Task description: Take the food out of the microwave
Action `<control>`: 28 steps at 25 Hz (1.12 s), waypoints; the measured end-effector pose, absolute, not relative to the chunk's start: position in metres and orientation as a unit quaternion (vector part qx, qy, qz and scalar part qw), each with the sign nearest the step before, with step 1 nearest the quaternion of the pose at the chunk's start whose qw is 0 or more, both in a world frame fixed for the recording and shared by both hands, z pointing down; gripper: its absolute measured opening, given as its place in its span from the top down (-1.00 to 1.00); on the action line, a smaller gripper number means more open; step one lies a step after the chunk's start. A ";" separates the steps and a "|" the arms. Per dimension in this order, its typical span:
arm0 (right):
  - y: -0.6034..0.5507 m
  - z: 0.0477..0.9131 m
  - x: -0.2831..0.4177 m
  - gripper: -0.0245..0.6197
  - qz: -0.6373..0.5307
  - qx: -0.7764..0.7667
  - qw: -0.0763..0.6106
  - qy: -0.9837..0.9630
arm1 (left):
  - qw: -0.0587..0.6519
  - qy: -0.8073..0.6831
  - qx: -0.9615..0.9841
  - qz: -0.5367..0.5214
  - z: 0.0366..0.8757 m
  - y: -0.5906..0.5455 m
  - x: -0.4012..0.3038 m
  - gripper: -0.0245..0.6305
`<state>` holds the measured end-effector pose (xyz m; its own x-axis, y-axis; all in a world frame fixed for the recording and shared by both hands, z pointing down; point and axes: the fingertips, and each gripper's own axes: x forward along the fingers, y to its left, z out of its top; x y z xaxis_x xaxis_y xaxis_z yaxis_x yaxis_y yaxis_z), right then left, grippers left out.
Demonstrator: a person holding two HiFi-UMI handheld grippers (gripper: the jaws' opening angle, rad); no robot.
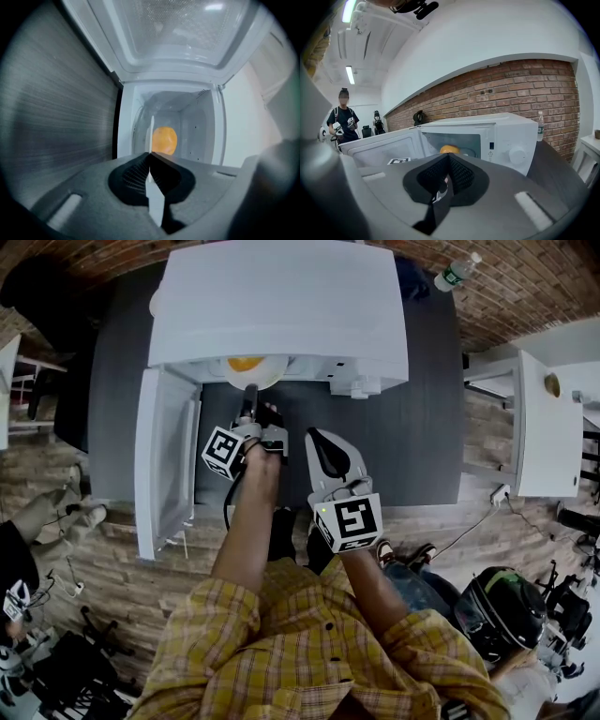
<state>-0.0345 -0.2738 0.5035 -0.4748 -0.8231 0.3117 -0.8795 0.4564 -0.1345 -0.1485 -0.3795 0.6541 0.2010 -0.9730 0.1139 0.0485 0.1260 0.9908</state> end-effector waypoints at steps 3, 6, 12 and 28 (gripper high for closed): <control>-0.273 0.500 -0.034 0.90 0.138 0.502 0.098 -0.848 | 0.589 -0.466 0.501 -0.429 0.650 -0.372 -0.149 0.92; -0.270 0.498 -0.034 0.90 0.136 0.502 0.097 -0.849 | 0.587 -0.471 0.500 -0.429 0.646 -0.364 -0.151 0.92; -0.262 0.489 -0.030 0.90 0.130 0.501 0.089 -0.851 | 0.580 -0.470 0.504 -0.435 0.633 -0.348 -0.151 0.91; -0.237 0.474 -0.026 0.90 0.126 0.491 0.078 -0.858 | 0.567 -0.457 0.525 -0.441 0.590 -0.291 -0.144 0.91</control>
<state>-0.0255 -0.2367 0.4738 -0.5050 -0.8239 0.2574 -0.8631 0.4854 -0.1396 -0.1444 -0.2907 0.5896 0.1930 -0.9796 0.0552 0.0204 0.0602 0.9980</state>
